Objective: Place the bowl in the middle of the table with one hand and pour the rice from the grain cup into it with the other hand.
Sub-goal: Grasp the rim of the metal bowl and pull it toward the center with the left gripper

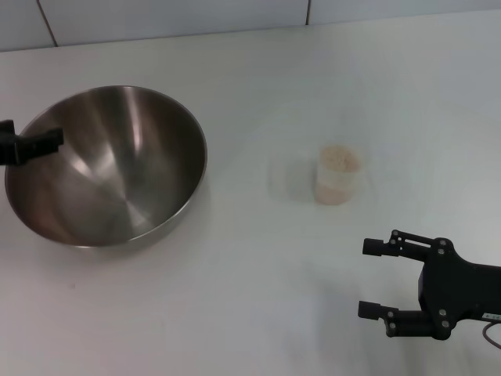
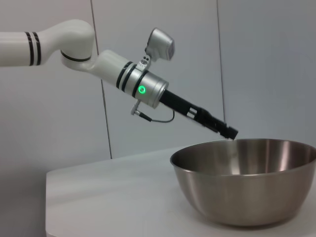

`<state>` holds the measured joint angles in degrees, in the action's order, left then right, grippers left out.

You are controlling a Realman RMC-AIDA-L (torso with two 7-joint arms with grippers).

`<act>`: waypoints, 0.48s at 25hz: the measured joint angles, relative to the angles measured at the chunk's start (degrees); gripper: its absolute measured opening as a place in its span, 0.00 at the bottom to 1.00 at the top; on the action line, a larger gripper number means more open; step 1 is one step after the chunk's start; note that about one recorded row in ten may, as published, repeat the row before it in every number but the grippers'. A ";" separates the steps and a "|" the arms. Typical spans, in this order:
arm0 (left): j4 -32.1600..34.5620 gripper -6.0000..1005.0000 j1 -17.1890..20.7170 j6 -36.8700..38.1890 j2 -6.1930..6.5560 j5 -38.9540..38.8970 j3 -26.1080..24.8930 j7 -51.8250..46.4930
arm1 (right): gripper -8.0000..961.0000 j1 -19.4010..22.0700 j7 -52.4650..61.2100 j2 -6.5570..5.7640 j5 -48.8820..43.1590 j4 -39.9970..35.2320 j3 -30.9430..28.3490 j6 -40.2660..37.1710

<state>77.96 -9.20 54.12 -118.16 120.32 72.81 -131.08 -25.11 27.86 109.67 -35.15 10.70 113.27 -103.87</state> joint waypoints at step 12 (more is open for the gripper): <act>-6.74 0.84 -3.55 1.49 -0.02 1.90 -0.87 1.07 | 0.84 -0.04 0.00 0.01 0.00 0.03 0.02 0.17</act>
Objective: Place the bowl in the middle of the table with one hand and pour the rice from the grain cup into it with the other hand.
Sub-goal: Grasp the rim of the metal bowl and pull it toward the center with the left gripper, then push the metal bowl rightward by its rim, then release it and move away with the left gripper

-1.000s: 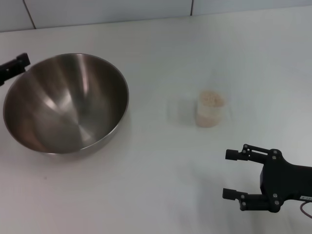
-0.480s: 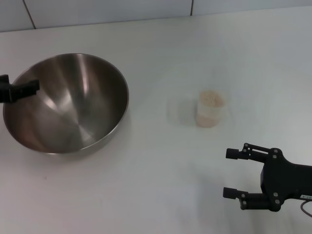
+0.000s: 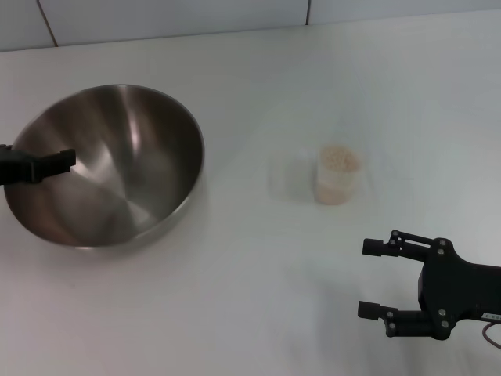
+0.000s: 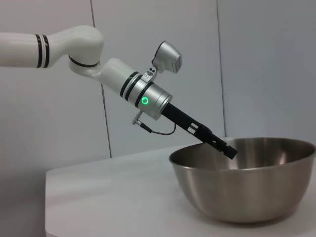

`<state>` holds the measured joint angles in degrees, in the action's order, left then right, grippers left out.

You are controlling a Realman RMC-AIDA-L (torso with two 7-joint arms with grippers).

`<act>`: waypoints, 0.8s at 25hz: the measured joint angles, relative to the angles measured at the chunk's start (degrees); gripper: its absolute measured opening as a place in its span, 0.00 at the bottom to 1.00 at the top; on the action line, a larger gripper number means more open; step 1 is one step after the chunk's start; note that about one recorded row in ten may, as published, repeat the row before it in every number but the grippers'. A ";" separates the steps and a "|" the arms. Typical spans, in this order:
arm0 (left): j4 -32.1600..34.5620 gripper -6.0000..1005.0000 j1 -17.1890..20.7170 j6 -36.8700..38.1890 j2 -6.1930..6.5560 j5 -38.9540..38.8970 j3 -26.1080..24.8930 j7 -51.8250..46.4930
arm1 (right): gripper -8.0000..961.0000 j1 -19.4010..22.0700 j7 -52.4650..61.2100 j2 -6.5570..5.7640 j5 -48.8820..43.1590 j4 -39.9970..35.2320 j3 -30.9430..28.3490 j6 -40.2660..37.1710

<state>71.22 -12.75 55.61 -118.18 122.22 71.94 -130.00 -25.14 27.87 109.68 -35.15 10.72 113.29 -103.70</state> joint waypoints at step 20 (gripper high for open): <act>0.15 0.21 -3.28 3.37 -0.12 0.68 -0.37 0.73 | 0.84 -0.17 0.00 0.00 0.00 -0.04 0.00 0.01</act>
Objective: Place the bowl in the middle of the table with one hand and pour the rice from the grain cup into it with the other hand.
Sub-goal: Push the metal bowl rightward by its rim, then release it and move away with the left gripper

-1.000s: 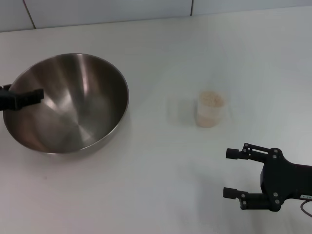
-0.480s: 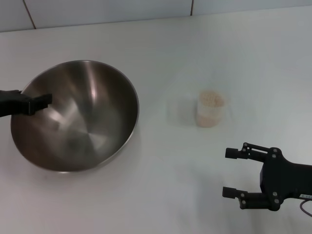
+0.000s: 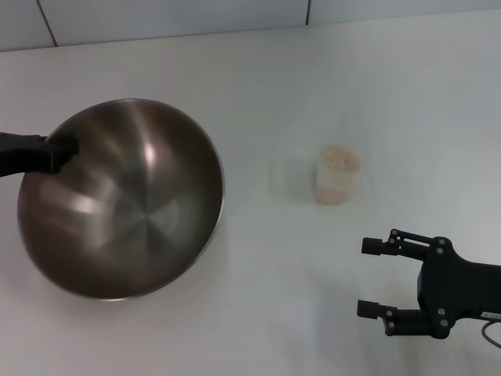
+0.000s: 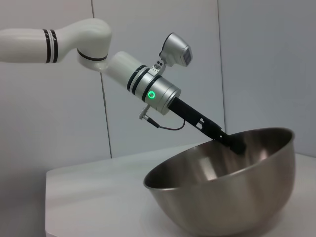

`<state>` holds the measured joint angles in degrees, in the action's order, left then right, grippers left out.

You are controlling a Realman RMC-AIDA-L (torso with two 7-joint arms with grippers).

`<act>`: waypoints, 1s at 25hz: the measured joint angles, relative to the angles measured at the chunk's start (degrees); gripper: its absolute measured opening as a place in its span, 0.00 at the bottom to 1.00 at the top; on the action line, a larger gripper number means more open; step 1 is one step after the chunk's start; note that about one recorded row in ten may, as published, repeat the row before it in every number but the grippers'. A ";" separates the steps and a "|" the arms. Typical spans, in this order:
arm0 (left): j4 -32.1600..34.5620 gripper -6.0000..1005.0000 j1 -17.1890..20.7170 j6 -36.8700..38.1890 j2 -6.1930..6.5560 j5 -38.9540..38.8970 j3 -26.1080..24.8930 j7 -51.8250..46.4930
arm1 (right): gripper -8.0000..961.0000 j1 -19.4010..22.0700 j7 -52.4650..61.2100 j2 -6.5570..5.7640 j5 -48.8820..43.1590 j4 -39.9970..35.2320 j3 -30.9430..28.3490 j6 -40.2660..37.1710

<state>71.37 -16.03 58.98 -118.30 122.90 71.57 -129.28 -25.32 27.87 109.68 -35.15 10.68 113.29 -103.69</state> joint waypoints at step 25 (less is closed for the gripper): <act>-7.72 0.08 -17.93 4.45 -0.44 11.83 -2.07 -13.33 | 0.84 0.01 0.00 0.00 0.00 -0.14 0.00 0.21</act>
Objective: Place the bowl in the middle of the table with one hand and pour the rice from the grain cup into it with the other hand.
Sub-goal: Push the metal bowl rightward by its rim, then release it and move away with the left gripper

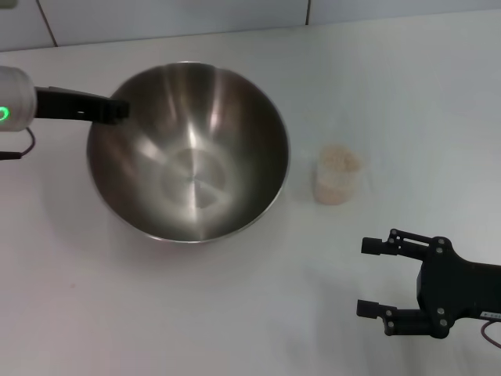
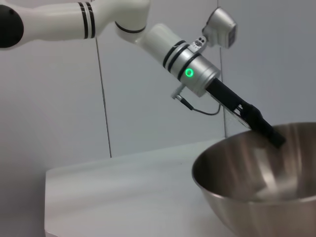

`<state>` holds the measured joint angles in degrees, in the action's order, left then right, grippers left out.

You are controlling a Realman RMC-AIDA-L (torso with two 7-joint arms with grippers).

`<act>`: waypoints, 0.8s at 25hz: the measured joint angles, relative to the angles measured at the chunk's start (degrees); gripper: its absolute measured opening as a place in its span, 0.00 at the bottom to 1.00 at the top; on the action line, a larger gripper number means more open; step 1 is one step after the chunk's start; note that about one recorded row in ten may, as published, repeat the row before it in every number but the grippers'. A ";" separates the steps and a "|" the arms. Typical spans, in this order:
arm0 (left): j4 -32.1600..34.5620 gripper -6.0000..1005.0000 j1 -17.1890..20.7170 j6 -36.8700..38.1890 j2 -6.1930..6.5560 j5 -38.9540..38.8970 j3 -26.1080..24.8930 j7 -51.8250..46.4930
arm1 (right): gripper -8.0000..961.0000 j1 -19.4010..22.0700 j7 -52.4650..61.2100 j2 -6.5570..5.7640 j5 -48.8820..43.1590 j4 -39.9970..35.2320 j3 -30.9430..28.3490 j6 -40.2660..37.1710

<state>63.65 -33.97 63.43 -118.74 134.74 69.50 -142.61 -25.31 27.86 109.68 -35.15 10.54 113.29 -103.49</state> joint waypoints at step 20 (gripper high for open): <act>-3.19 0.15 -2.26 -2.41 0.03 -2.79 1.96 0.95 | 0.84 -0.09 0.00 0.00 0.09 0.00 -0.01 0.07</act>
<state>60.46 -36.23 61.02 -118.71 131.95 71.46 -141.66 -25.40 27.86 109.68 -35.06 10.54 113.28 -103.41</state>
